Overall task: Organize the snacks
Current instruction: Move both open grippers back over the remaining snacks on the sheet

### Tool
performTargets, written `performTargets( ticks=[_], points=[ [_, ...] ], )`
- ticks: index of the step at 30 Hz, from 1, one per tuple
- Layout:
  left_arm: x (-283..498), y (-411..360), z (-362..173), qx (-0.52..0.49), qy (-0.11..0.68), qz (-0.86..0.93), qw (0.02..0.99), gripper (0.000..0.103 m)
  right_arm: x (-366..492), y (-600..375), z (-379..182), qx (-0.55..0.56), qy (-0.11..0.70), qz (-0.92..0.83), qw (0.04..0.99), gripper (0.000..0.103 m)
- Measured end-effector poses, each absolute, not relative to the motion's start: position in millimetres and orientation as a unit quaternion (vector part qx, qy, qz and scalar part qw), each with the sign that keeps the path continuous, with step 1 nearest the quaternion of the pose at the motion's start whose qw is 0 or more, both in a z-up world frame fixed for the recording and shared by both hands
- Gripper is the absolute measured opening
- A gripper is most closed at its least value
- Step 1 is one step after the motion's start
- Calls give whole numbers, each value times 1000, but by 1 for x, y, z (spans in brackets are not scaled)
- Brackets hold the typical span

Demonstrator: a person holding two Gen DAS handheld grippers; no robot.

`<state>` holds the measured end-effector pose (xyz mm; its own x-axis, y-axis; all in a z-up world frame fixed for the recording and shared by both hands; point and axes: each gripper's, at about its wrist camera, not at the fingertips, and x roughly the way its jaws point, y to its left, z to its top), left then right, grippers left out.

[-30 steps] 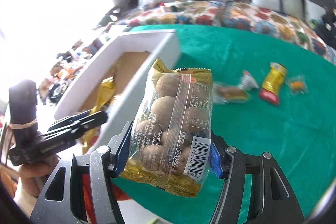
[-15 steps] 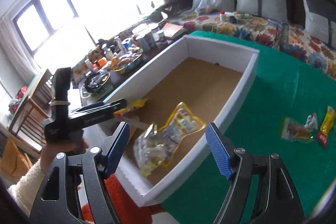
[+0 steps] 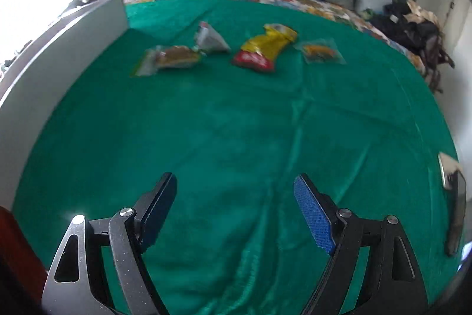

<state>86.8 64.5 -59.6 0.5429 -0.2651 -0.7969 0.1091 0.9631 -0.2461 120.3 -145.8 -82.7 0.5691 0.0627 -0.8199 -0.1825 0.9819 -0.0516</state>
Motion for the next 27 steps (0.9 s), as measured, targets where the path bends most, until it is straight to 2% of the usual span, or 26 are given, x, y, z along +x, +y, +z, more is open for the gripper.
performTargets(
  ticks=[3, 6, 14, 27],
  points=[
    [97, 48, -96, -42, 491, -94, 865, 99, 113, -176, -89, -54, 453, 53, 888, 84],
    [109, 52, -108, -21, 487, -59, 871, 99, 113, -192, -89, -50, 440, 44, 895, 84],
    [126, 71, -126, 11, 474, -30, 880, 101, 126, -202, -101, -29, 434, 40, 900, 86],
    [124, 75, -132, 5, 454, -25, 891, 103, 118, -205, -102, -25, 433, 29, 901, 89]
  ],
)
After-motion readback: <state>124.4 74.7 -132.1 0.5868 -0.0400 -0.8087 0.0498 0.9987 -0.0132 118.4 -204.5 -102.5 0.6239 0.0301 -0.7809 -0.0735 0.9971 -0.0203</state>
